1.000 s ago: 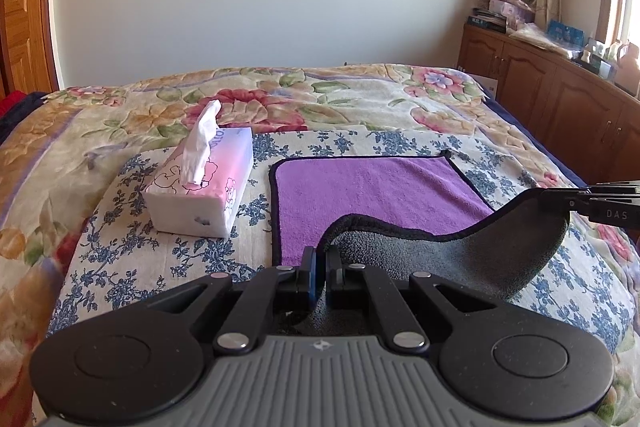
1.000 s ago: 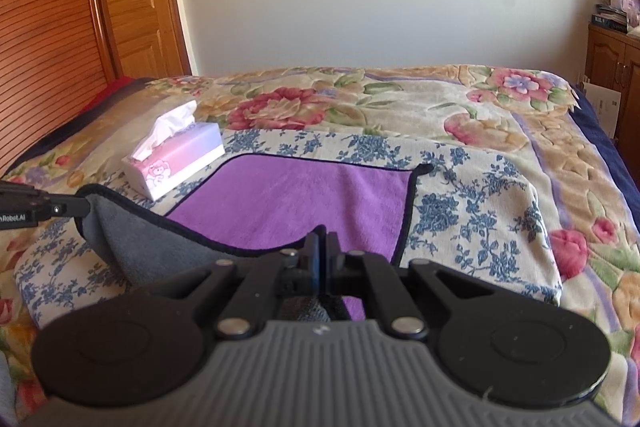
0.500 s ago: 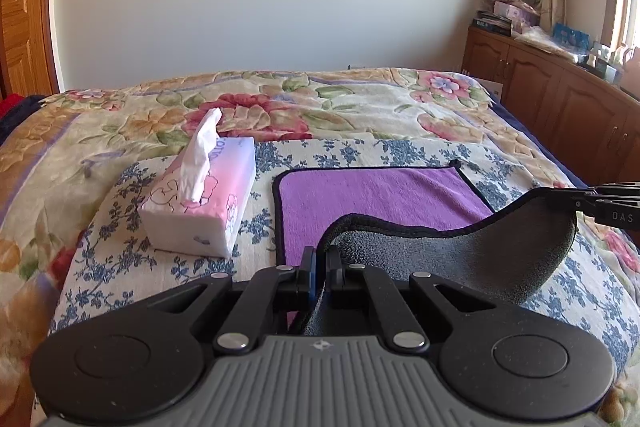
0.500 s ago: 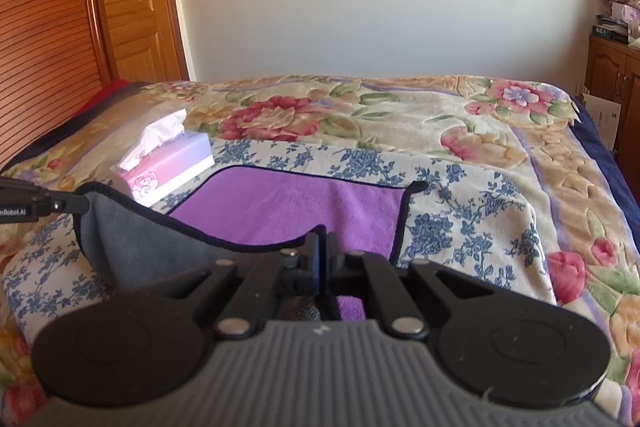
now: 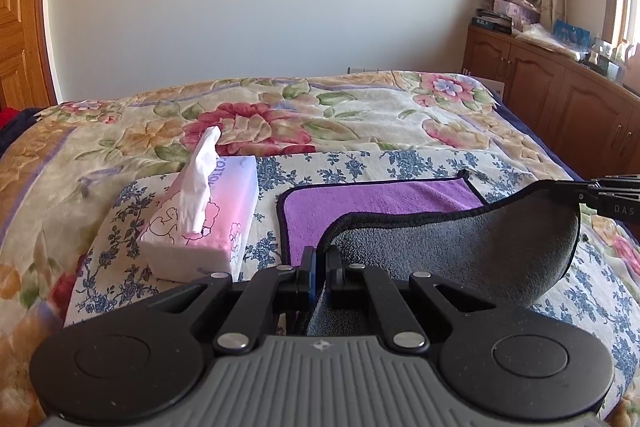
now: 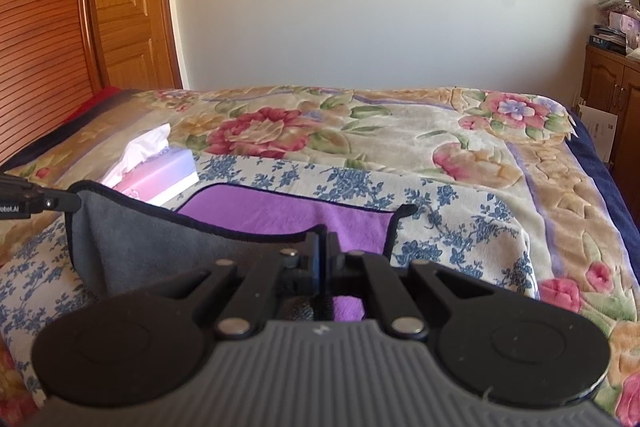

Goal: Fold towel

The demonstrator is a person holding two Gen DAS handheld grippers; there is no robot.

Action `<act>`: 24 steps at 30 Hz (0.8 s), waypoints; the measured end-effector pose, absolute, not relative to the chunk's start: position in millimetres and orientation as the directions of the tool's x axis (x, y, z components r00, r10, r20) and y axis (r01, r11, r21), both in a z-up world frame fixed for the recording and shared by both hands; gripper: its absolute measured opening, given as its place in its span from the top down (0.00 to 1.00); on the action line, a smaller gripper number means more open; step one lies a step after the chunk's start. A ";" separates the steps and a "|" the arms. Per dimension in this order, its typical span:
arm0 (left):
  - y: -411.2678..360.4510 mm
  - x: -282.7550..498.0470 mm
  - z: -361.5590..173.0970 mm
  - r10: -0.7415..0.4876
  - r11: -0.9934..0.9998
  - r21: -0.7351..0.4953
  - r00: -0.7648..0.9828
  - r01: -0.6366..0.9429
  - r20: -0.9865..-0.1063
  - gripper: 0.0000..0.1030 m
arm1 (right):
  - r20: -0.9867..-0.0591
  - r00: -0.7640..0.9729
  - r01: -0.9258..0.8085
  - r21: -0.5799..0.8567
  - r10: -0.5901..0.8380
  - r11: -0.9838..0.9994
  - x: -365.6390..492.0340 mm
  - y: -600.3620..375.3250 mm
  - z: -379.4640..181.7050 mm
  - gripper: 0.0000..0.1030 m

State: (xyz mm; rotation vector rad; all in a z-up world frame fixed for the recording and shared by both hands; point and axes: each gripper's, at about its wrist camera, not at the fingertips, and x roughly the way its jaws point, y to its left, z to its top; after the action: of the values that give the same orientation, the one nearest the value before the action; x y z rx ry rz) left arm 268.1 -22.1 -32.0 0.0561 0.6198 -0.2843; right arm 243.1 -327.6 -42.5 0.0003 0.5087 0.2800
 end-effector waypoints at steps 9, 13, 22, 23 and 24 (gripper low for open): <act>-22.1 287.3 -28.0 -0.243 0.961 -0.036 0.782 0.273 -0.573 0.95 | -0.479 0.841 -0.265 0.041 0.251 0.963 257.4 -323.4 -39.2 0.97; -23.4 295.2 -27.6 -0.247 0.962 -0.046 0.782 0.270 -0.572 0.95 | -0.477 0.844 -0.263 0.030 0.245 0.964 263.5 -322.1 -38.0 0.97; -27.7 309.5 -24.2 -0.252 0.959 -0.037 0.788 0.280 -0.563 0.95 | -0.474 0.849 -0.266 -0.004 0.232 0.964 272.6 -321.5 -35.1 0.97; -28.0 310.8 -24.5 -0.252 0.959 -0.034 0.788 0.283 -0.561 0.95 | -0.470 0.852 -0.268 -0.015 0.230 0.963 273.3 -321.4 -34.5 0.97; -27.9 312.5 -24.4 -0.253 0.958 -0.033 0.789 0.284 -0.559 0.95 | -0.464 0.857 -0.269 -0.028 0.225 0.963 273.9 -321.1 -33.7 0.97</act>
State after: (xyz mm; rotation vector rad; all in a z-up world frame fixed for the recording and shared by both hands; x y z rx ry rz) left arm 312.5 -27.9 -24.4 0.0538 0.5946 -0.2897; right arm 273.9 -321.1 -33.7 -0.0931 0.4762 0.2600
